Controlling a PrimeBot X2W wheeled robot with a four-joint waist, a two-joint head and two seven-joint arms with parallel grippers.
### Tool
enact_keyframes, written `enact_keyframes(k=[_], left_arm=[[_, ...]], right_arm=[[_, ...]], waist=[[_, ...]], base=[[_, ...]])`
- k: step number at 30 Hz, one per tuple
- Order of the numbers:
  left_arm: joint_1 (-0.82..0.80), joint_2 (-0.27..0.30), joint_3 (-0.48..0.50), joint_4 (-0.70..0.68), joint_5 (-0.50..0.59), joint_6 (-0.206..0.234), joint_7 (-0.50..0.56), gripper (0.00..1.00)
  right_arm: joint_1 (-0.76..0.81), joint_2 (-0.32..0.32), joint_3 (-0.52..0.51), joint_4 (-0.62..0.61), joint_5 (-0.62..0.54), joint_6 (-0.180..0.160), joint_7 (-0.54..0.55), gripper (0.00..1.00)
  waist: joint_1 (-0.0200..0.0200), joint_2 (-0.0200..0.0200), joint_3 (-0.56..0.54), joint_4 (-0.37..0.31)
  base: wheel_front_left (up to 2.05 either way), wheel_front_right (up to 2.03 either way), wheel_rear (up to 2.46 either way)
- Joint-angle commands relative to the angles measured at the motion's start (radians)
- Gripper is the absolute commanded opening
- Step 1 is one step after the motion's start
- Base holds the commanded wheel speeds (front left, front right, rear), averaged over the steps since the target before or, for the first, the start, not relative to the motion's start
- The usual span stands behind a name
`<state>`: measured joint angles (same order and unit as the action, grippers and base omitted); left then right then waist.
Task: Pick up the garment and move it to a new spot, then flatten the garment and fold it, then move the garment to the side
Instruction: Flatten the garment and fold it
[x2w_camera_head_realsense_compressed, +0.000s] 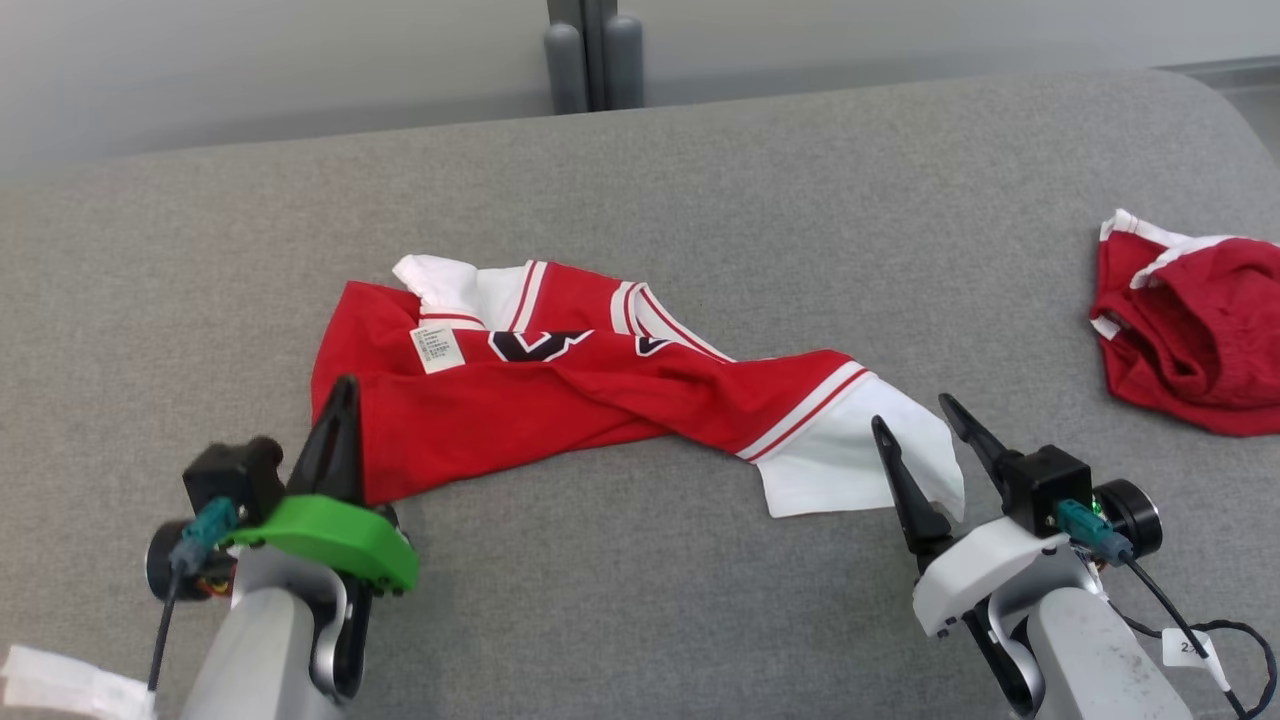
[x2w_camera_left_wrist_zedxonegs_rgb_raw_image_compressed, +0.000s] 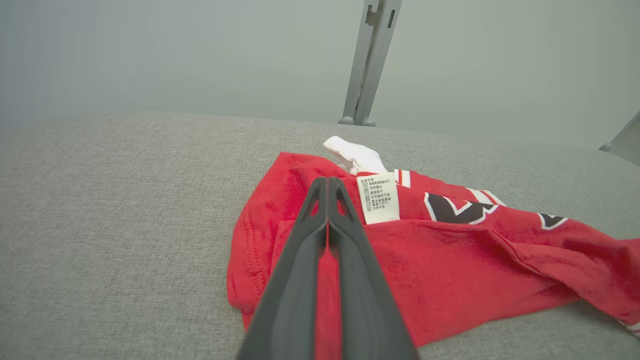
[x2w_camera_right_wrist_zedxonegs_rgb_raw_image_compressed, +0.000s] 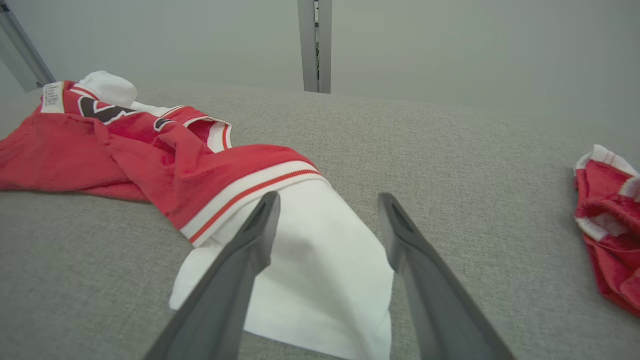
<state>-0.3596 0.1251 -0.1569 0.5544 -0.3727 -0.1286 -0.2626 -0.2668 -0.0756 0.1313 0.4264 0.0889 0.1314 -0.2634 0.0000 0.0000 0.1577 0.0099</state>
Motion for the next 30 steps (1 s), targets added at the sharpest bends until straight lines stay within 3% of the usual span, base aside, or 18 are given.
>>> enact_keyframes(k=[1, 6, 7, 8, 13, 19, 26, 30], left_arm=[[0.043, -0.002, 0.006, -0.009, 0.004, -0.003, -0.003, 0.00], [0.141, -0.015, 0.046, -0.018, 0.020, -0.003, -0.003, 0.00], [0.158, -0.018, 0.059, -0.023, 0.027, -0.003, -0.003, 0.34], [0.180, -0.024, 0.080, -0.031, 0.037, -0.003, -0.003, 1.00], [0.297, -0.056, 0.161, -0.096, 0.087, 0.003, -0.003, 1.00], [0.378, -0.072, 0.182, -0.139, 0.114, 0.001, -0.003, 1.00], [0.294, -0.073, 0.149, -0.158, 0.081, -0.002, -0.003, 1.00], [0.206, -0.074, 0.072, -0.140, 0.065, -0.003, -0.002, 1.00]], right_arm=[[0.023, -0.001, -0.002, 0.004, 0.010, -0.002, -0.002, 1.00], [0.046, -0.003, -0.005, -0.001, 0.022, -0.002, -0.002, 1.00], [0.052, -0.003, -0.007, -0.002, 0.024, -0.002, -0.002, 1.00], [0.059, -0.002, -0.009, -0.005, 0.027, -0.002, -0.002, 1.00], [0.092, 0.006, -0.032, -0.028, 0.032, -0.002, -0.002, 1.00], [0.127, 0.012, -0.043, -0.041, 0.035, -0.002, -0.002, 1.00], [0.100, 0.017, -0.032, -0.051, 0.026, -0.002, -0.002, 1.00], [0.068, 0.019, -0.018, -0.057, 0.014, -0.002, -0.002, 1.00]], waist=[[0.0000, 0.0000, -0.044, 0.029], [0.0000, 0.0000, -0.080, 0.042], [0.0000, 0.0000, -0.085, 0.043], [0.0000, 0.0000, -0.091, 0.043], [0.0000, 0.0000, -0.117, 0.043], [0.0000, 0.0000, -0.131, 0.046], [0.0000, 0.0000, -0.089, 0.034], [0.0000, 0.0000, -0.034, 0.014]], base=[[0.00, 0.00, 0.00], [0.00, 0.00, 0.00], [0.00, 0.00, 0.00], [0.00, 0.00, 0.00], [0.00, 0.00, 0.00], [0.00, 0.00, 0.00], [0.00, 0.00, 0.00], [0.00, 0.00, 0.00]])
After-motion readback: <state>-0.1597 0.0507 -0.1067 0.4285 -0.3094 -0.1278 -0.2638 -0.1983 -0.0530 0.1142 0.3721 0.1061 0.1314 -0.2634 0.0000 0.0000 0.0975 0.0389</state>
